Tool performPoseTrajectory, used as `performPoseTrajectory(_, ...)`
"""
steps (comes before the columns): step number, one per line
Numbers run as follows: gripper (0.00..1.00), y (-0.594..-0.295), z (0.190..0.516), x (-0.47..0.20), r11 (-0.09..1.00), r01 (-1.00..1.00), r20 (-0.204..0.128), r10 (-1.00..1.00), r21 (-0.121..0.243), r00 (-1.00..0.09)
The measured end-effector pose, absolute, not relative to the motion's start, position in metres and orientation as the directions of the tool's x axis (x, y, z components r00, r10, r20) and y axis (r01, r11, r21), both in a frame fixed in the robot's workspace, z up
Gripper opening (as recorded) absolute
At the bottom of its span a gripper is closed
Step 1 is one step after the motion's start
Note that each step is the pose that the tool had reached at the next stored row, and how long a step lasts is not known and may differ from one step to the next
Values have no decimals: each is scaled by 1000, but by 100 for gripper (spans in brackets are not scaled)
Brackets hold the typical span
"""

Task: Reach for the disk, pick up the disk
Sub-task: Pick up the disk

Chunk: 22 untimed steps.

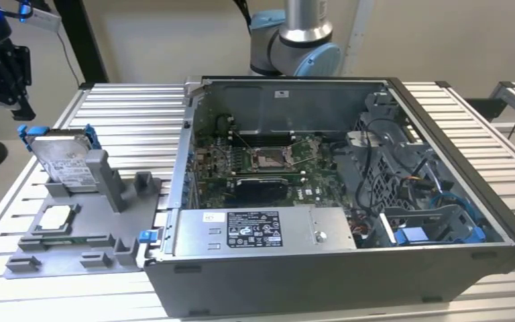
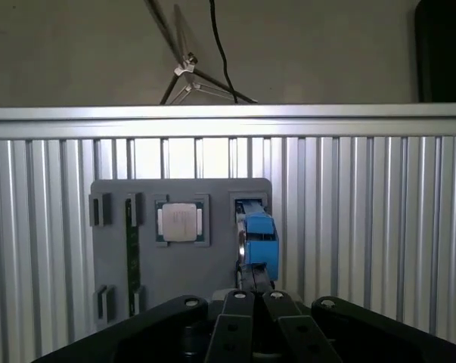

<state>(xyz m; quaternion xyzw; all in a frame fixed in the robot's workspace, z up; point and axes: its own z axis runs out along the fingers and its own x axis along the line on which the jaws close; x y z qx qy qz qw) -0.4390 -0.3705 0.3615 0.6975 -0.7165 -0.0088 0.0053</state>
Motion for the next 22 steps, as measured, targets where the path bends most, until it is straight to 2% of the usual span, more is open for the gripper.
performPoseTrajectory(3, 0, -371, 362, -439, 27, -999, -5, -1000, 20, -27)
performPoseTrajectory(4, 100, -371, 362, -439, 27, -999, -5, -1000, 20, -27)
performPoseTrajectory(22, 100, -372, 357, -439, 27, -999, -5, -1000, 20, -27)
